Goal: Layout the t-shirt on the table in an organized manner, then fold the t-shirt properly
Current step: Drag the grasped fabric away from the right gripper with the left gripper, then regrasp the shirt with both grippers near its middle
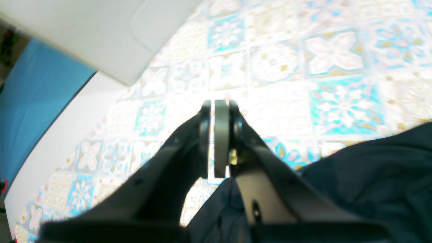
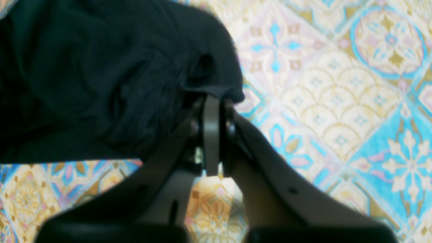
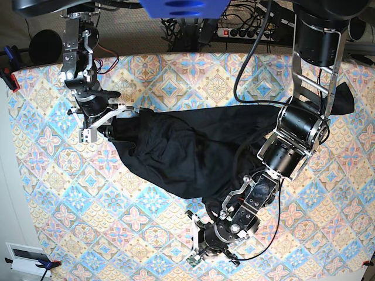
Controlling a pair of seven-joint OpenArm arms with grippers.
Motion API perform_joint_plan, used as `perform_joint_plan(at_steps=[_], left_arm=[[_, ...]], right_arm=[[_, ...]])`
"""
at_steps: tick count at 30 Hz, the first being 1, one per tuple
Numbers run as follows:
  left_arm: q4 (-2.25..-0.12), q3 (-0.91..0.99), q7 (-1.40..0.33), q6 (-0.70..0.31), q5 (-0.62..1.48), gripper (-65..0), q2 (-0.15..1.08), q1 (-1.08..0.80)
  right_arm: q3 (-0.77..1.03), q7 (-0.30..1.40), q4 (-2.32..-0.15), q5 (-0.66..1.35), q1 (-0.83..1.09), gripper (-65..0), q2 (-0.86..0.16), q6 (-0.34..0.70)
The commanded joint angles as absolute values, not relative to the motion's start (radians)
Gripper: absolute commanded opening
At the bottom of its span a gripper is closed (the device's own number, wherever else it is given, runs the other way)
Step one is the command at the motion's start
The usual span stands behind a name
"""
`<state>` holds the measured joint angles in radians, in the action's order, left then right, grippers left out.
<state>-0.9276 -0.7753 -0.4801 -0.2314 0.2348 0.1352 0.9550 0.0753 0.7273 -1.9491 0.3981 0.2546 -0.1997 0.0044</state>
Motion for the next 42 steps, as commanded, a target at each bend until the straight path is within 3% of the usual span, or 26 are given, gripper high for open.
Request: perform_joint_plan(at_steps=[1, 6, 14, 22, 28, 34, 37, 42], left_arm=[[-0.941, -0.766, -0.455, -0.225, 0.240, -65.0, 0.122, 0.995], [-0.941, -0.768, -0.466, -0.225, 0.240, -65.0, 0.120, 0.990], [-0.941, -0.768, -0.536, -0.228, 0.249, -65.0, 0.157, 0.912], [-0.944, -0.759, -0.536, -0.225, 0.254, -65.0, 0.243, 0.814], [-0.944, -0.615, -0.539, -0.229, 0.300, -64.7, 0.262, 0.725], [-0.944, -0.618, -0.547, -0.229, 0.341, -51.4, 0.262, 0.697], [-0.944, -0.618, -0.634, -0.231, 0.378, -44.5, 0.257, 0.693], [-1.017, -0.618, -0.674, -0.231, 0.478, -42.2, 0.271, 0.682]], right_arm=[[0.079, 0.699, -1.956, 0.403, 0.222, -64.9, -0.209, 0.007], [0.084, 0.684, -1.877, 0.403, 0.081, -64.1, -0.206, 0.007], [0.179, 0.779, -1.856, 0.401, 0.090, -48.1, -0.206, 0.001], [0.220, 0.796, -1.862, 0.401, 0.119, -47.7, -0.206, 0.004], [0.150, 0.796, -1.845, 0.403, 0.111, -47.5, -0.209, 0.005], [0.059, 0.797, -1.785, 0.403, 0.039, -47.5, -0.211, 0.007], [0.012, 0.800, -1.770, 0.403, 0.010, -47.5, -0.213, 0.007], [-0.084, 0.803, -1.767, 0.403, -0.039, -46.1, -0.236, 0.007]])
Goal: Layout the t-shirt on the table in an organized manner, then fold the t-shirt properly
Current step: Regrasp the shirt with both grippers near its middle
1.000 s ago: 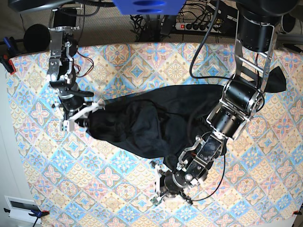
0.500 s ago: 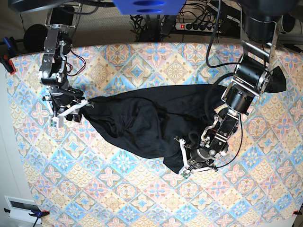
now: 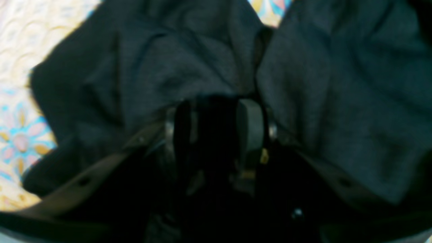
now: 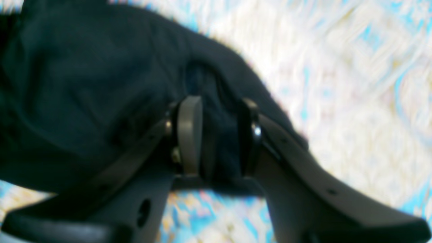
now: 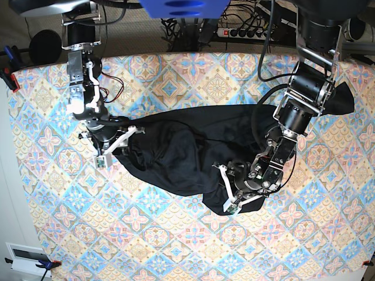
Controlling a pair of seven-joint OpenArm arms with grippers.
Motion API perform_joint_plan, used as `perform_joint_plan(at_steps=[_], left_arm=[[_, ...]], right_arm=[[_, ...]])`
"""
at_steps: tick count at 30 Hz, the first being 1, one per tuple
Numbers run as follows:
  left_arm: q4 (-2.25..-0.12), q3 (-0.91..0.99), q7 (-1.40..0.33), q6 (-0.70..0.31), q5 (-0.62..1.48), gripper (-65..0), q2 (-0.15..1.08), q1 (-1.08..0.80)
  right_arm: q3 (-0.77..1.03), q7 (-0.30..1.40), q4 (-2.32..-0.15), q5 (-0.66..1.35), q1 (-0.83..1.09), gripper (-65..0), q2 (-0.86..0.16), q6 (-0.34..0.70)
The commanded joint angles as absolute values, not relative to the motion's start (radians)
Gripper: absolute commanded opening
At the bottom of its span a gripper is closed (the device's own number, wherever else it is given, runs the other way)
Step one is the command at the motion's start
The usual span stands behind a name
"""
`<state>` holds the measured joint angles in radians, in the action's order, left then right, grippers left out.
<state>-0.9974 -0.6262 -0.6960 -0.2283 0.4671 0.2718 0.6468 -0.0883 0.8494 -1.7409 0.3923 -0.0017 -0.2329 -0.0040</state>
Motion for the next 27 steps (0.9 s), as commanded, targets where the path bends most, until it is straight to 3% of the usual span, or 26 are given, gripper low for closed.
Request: perform_joint_plan(at_steps=[1, 8, 17, 19, 24, 27], left_arm=[[-1.044, -0.618, -0.674, -0.231, 0.496, -42.3, 0.291, 0.671], [-1.204, -0.618, -0.763, -0.231, 0.552, -42.3, 0.372, 0.588], [-1.213, -0.615, -0.766, -0.229, 0.549, -42.6, 0.387, 0.532], [-1.213, -0.611, -0.766, -0.229, 0.535, -46.3, 0.389, 0.532], [-1.213, -0.588, -0.751, -0.228, 0.509, -64.2, 0.387, 0.536], [-1.214, -0.476, -0.727, -0.228, 0.510, -65.0, 0.380, 0.536]], right_arm=[[-0.107, 0.803, -1.758, 0.400, -0.061, -45.0, -0.237, 0.007], [-0.225, 0.802, -1.667, 0.398, -0.139, -42.4, -0.260, 0.007], [-0.470, 0.800, -1.664, 0.397, -0.193, -42.4, -0.303, 0.007], [-0.499, 0.800, -1.666, 0.397, -0.193, -42.3, -0.303, 0.007], [-0.593, 0.797, -1.669, 0.387, -0.194, -42.3, -0.305, 0.007], [-0.656, 0.797, -1.667, 0.289, -0.199, -42.3, -0.308, 0.007]])
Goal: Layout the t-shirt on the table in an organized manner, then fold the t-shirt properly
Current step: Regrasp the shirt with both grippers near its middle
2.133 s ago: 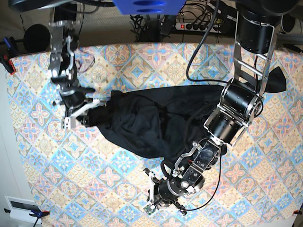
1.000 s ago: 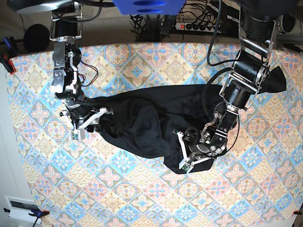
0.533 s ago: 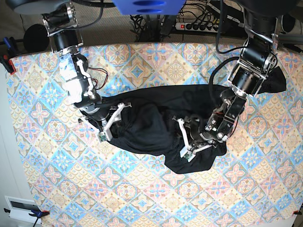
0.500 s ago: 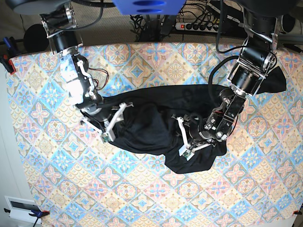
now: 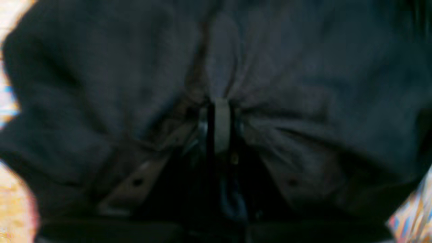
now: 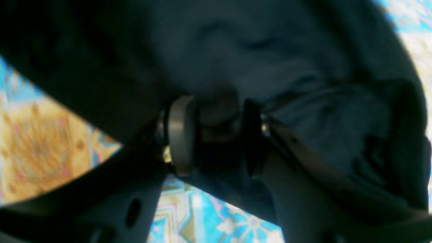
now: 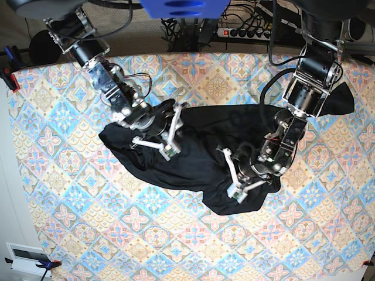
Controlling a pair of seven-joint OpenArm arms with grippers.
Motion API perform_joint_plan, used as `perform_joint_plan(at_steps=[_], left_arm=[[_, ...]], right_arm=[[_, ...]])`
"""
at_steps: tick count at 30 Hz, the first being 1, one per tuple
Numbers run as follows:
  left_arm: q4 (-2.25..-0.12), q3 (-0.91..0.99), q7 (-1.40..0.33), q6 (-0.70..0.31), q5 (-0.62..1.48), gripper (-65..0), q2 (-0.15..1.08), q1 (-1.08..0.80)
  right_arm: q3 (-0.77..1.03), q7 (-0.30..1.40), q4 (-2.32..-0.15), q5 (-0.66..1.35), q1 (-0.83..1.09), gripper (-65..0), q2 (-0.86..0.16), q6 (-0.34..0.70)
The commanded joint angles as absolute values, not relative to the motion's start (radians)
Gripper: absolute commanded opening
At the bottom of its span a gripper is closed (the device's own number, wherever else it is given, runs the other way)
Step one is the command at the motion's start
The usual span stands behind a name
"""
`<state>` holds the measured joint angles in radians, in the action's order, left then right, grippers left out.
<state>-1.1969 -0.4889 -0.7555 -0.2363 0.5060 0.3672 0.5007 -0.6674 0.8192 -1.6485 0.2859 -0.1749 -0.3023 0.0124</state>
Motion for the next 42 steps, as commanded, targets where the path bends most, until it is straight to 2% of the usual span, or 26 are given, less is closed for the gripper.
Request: perform_joint_plan(at_steps=[1, 6, 10, 14, 24, 27, 29, 32, 35, 39, 42], left_arm=[[-1.216, -0.423, -0.723, -0.228, 0.510, -64.8, 0.366, 0.536], [-1.214, -0.206, -0.723, -0.228, 0.504, -65.0, 0.298, 0.599], [-1.205, -0.194, -0.723, -0.228, 0.499, -65.0, 0.245, 0.700], [-1.093, -0.194, -0.708, -0.228, 0.495, -64.9, 0.170, 0.817], [-0.579, -0.394, -0.237, -0.219, 0.228, -64.8, 0.019, 1.087], [-0.513, -0.409, -0.186, -0.124, 0.142, -64.2, -0.008, 1.118], [-0.516, -0.414, -0.188, -0.038, 0.101, -61.0, -0.008, 1.112], [-0.516, -0.410, -0.188, 0.088, 0.051, -50.0, 0.004, 1.079], [-0.516, -0.414, -0.189, 0.110, 0.047, -40.2, 0.041, 1.030], [-0.541, -0.406, -0.222, 0.107, 0.054, -38.5, 0.102, 0.958], [-0.680, -0.406, -0.288, 0.107, 0.105, -38.5, 0.176, 0.852]], right_arm=[[-0.679, 0.796, -1.666, 0.246, -0.199, -42.3, -0.308, 0.007], [-0.717, 0.794, -1.664, 0.156, -0.199, -42.4, -0.306, 0.007], [-0.711, 0.794, -1.672, 0.151, -0.194, -42.5, -0.306, 0.007], [-0.648, 0.785, -1.730, 0.151, -0.193, -42.5, -0.306, 0.005], [-0.461, 0.760, -1.837, 0.154, -0.077, -42.5, -0.309, 0.005], [-0.426, 0.760, -1.842, 0.154, -0.056, -42.5, -0.309, 0.005], [-0.410, 0.760, -1.844, 0.154, -0.047, -42.5, -0.311, 0.005], [-0.401, 0.762, -1.844, 0.154, -0.042, -42.5, -0.311, 0.005], [-0.403, 0.762, -1.842, 0.156, -0.042, -42.5, -0.311, 0.005], [-0.404, 0.762, -1.836, 0.156, -0.047, -42.5, -0.311, 0.005], [-0.403, 0.762, -1.833, 0.156, -0.050, -42.5, -0.311, 0.005]])
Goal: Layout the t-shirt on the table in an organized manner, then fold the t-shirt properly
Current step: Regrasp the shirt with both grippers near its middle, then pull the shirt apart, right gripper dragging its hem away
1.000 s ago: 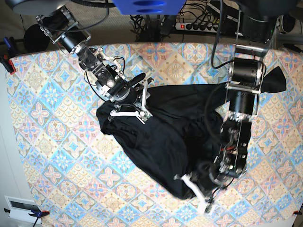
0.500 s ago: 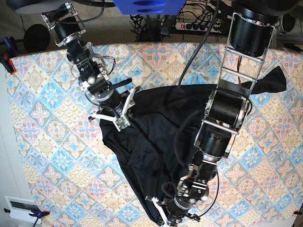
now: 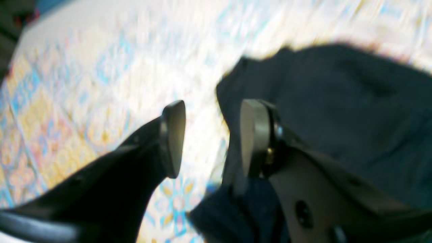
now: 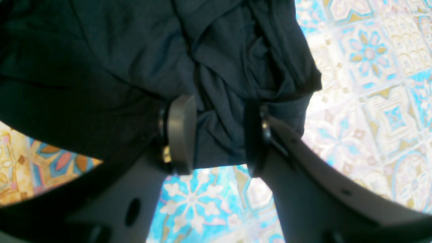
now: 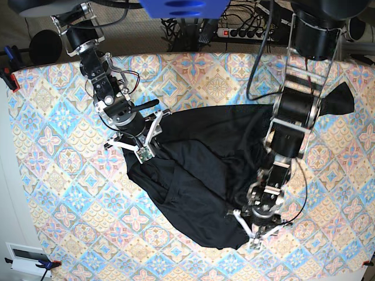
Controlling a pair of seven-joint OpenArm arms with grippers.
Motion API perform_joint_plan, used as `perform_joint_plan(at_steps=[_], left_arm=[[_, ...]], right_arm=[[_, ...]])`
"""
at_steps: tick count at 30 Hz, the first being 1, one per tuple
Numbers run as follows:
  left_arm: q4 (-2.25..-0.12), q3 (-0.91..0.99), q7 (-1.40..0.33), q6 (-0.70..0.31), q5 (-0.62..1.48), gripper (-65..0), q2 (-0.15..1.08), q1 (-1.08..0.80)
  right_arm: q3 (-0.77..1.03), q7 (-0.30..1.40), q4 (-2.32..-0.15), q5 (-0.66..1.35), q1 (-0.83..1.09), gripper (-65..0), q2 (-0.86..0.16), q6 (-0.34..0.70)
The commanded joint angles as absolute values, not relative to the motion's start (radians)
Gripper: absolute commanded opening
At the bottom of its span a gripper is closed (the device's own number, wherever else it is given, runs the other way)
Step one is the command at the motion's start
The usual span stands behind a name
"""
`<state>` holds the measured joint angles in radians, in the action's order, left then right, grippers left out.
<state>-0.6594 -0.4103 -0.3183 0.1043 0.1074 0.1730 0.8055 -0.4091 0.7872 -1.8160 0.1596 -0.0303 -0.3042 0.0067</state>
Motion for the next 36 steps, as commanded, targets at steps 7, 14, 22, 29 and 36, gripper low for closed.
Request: perform_joint_plan(at_steps=[7, 14, 22, 29, 36], left_arm=[[-1.139, -0.414, -0.539, 0.105, 0.300, -38.5, 0.349, 0.564], [-1.247, -0.409, -0.618, 0.105, 0.357, -38.5, 0.387, 0.406], [-1.247, -0.415, -0.621, 0.105, 0.348, -45.6, 0.363, 0.335], [-1.247, -0.409, -0.621, 0.105, 0.349, -62.4, 0.361, 0.289], [-1.259, -0.407, -0.621, 0.105, 0.355, -64.2, 0.363, 0.231]], right_arm=[[-0.401, 0.762, -1.794, 0.154, -0.051, -42.5, -0.311, 0.005], [-0.409, 0.760, -1.724, 0.156, -0.102, -42.4, -0.311, 0.005], [-0.440, 0.760, -1.661, 0.156, -0.189, -42.4, -0.309, 0.005], [-0.596, 0.728, -1.564, 0.156, -0.320, -42.4, -0.308, 0.005], [-0.707, 0.688, -1.415, 0.156, -0.461, -42.3, -0.275, 0.007]])
